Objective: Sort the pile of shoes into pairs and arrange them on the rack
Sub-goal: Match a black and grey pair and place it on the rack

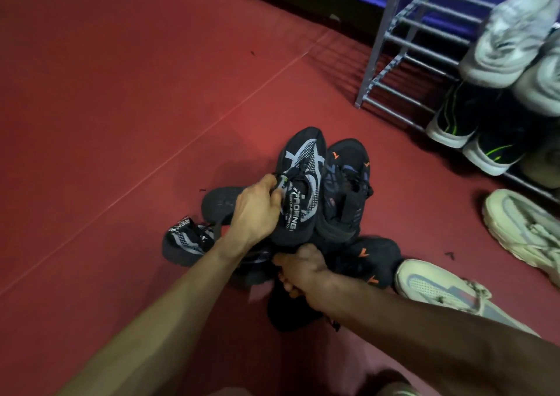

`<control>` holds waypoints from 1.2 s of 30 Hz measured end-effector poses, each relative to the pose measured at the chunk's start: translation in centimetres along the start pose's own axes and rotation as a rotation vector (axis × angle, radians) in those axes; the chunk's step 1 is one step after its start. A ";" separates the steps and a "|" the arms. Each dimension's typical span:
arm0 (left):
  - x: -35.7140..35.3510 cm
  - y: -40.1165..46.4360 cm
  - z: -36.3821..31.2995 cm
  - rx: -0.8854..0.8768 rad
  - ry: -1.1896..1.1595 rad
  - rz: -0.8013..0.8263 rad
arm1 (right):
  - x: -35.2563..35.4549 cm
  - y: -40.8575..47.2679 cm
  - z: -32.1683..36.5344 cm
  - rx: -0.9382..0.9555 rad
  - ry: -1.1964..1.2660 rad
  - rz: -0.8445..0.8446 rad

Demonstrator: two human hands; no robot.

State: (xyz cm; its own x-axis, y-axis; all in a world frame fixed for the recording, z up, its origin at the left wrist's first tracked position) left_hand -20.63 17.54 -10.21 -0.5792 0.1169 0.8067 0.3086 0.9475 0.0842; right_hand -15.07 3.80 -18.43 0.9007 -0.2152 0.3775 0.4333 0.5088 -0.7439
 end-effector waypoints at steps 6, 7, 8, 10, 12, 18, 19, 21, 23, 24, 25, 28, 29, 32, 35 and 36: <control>2.8 3.5 -4.0 -0.084 -0.090 -0.097 | 9.5 -2.7 5.5 0.532 -0.116 -0.412; 3.2 4.0 -5.1 -0.110 -0.102 -0.108 | 11.5 -3.3 6.2 0.624 -0.113 -0.479; 3.5 4.6 -6.2 -0.130 -0.117 -0.113 | 13.8 -4.1 6.8 0.706 -0.087 -0.543; 3.8 5.3 -8.6 -0.189 -0.132 -0.117 | 18.7 -4.8 7.9 0.821 0.033 -0.671; 3.4 5.6 -10.6 -0.237 -0.153 -0.131 | 23.3 -4.5 8.9 0.842 0.162 -0.742; -2.6 3.8 -12.9 -0.294 -0.030 -0.030 | 28.6 5.5 3.5 0.350 0.665 -0.639; -3.7 3.2 -12.5 -0.310 0.001 -0.008 | 27.8 6.4 1.8 0.281 0.722 -0.589; -5.4 2.2 -11.2 -0.297 0.013 0.048 | 25.0 7.2 -2.2 0.127 0.666 -0.485; -6.5 1.6 -9.7 -0.229 0.015 0.093 | 21.7 6.9 -5.5 0.019 0.578 -0.380; -6.9 1.4 -9.0 -0.184 0.022 0.106 | 20.7 6.8 -6.6 -0.014 0.555 -0.358; -7.2 1.4 -8.4 -0.133 0.036 0.118 | 20.3 6.9 -7.4 -0.046 0.572 -0.358; -8.5 1.6 -7.3 0.006 0.016 0.189 | 19.3 7.2 -7.8 -0.143 0.666 -0.317; -9.1 1.7 -7.2 0.044 -0.026 0.231 | 18.7 7.3 -7.5 -0.153 0.706 -0.292; -10.1 1.8 -7.7 0.095 -0.124 0.325 | 17.9 7.2 -6.5 -0.088 0.728 -0.282; -8.9 1.9 -8.7 0.048 -0.145 0.260 | 19.5 6.0 -5.0 0.054 0.649 -0.357; -8.3 1.7 -9.2 0.029 -0.158 0.229 | 20.5 5.3 -4.3 0.108 0.615 -0.385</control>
State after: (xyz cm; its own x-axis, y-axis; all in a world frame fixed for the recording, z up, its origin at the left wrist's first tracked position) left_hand -8.33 15.41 -11.35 -0.6077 0.3722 0.7016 0.4250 0.8986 -0.1086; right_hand 5.81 -1.45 -17.01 0.5537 -0.8085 0.1995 0.7460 0.3751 -0.5503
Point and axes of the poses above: each hand's wrist, its own y-axis towards the middle knuckle, its own x-axis out of the back of the hand, z = x × y, the point moved 9 cm from there along y, towards the middle knuckle, and after that the axes turned 10 degrees about -z, right-handed, at the moved point
